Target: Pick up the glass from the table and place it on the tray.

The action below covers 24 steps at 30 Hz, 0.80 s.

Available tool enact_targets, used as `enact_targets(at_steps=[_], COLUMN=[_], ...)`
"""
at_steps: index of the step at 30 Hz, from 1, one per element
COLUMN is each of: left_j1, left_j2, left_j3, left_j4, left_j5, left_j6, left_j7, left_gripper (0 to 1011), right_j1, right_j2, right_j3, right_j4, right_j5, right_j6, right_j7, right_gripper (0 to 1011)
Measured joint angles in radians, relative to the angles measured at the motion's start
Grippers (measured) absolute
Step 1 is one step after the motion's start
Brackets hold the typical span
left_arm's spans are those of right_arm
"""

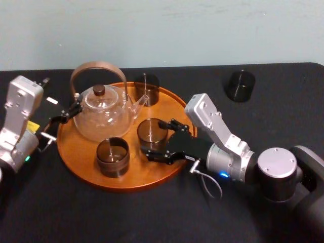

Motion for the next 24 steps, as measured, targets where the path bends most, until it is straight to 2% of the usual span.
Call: enact_targets(at_steps=[24], left_j1=[0.000], left_j2=[0.000], left_j3=[0.000], left_j4=[0.000], left_j5=[0.000], left_j6=[0.000], left_j7=[0.000], left_gripper=[1010], right_j1=[0.013], right_j2=[-0.022], right_j3=[-0.033], right_j4=[0.051], right_j5=[-0.019], right_j6=[-0.009], right_j7=[0.007], right_gripper=[912])
